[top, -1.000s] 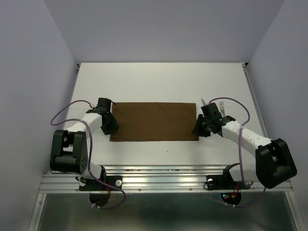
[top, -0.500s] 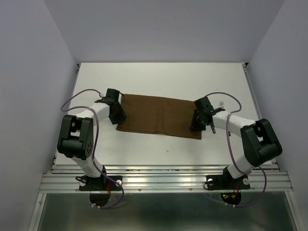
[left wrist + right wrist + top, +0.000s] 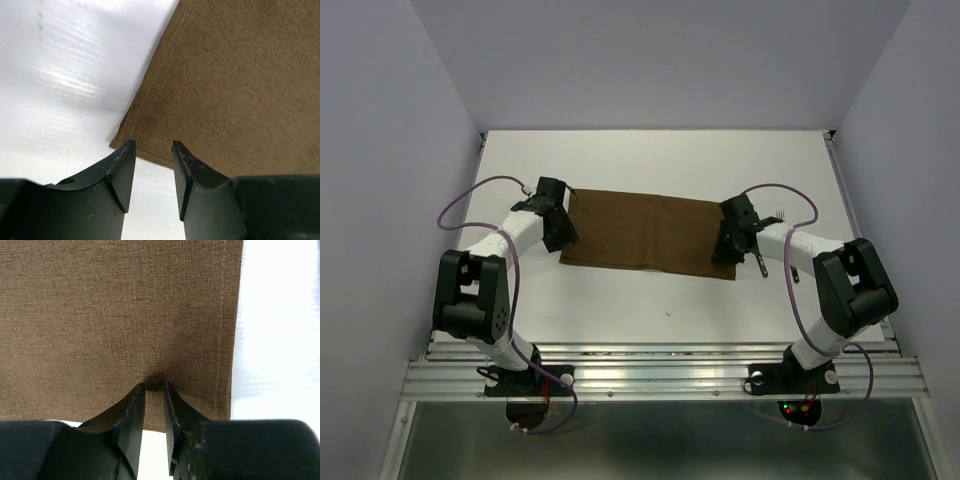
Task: Fold the napkin into a case and place the utensils inside
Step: Move the rectangle-folded napkin to the center of the board, then smooth out the rectangle-folded napkin at the center of the board.
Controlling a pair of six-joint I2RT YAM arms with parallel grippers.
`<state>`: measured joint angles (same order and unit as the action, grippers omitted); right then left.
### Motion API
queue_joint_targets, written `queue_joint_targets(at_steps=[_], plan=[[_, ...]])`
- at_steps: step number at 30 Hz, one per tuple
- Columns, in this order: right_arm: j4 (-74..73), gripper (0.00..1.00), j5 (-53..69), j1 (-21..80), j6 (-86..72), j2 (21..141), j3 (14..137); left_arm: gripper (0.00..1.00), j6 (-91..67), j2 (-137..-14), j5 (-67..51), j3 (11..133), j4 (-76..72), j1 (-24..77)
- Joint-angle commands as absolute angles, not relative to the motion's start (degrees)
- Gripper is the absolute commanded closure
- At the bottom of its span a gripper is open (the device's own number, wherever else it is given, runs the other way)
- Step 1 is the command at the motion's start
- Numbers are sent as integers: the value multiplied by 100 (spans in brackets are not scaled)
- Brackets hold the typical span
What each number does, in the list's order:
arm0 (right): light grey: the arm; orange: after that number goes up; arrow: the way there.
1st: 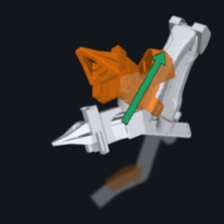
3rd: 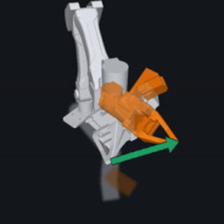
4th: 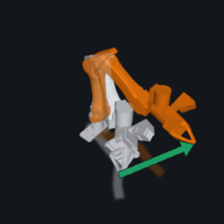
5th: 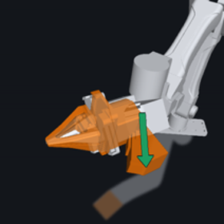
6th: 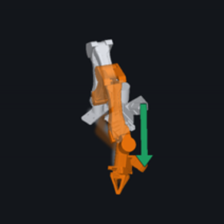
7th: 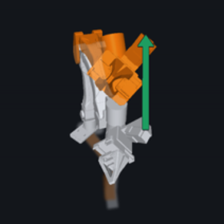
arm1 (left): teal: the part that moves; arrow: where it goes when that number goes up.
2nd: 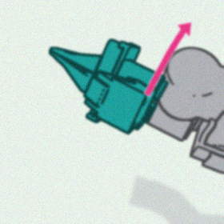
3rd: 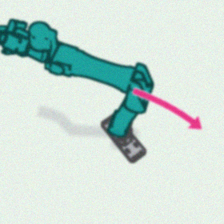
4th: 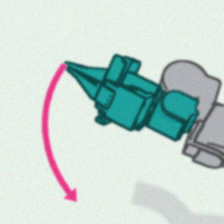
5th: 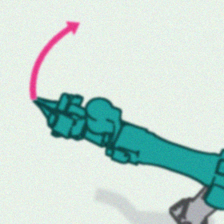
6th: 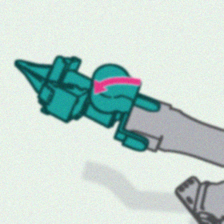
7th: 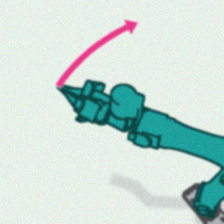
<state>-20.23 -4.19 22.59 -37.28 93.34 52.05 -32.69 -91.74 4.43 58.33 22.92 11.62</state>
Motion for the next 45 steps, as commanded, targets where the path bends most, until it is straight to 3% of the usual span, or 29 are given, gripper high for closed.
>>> queue_joint_targets(at_steps=[1, 4, 8, 19, 27, 30, 41, 45], plan=[[-2136, 73, -580, 2294, -3621, 8974, 5256, 58, -3322, -8710, 510, 5477, 2400, 1178], [-2145, 73, -527, 2294, -3560, 8895, 5221, 67, -3340, -8763, 580, 5379, 2338, 1169], [-2180, 73, -562, 2294, -3560, 8746, 5151, 67, -3349, -8912, 773, 5387, 2171, 1152], [-2180, 73, -642, 2294, -3525, 8666, 5063, 57, -3560, -9307, 1054, 5502, 2092, 1151], [-2232, 73, -703, 2294, -3472, 8622, 5027, 57, -3454, -9343, 1063, 5520, 1978, 1143], [-2232, 73, -738, 2294, -3498, 8639, 5001, 62, -3437, -9343, 1020, 5493, 1899, 1143], [-2267, 75, -729, 2294, -3507, 8605, 4992, 99, -3287, -9334, 984, 5660, 1969, 1143], [-2416, 75, -956, 2294, -3498, 8491, 4992, 100, -3200, -9281, 958, 5800, 2118, 1151]])
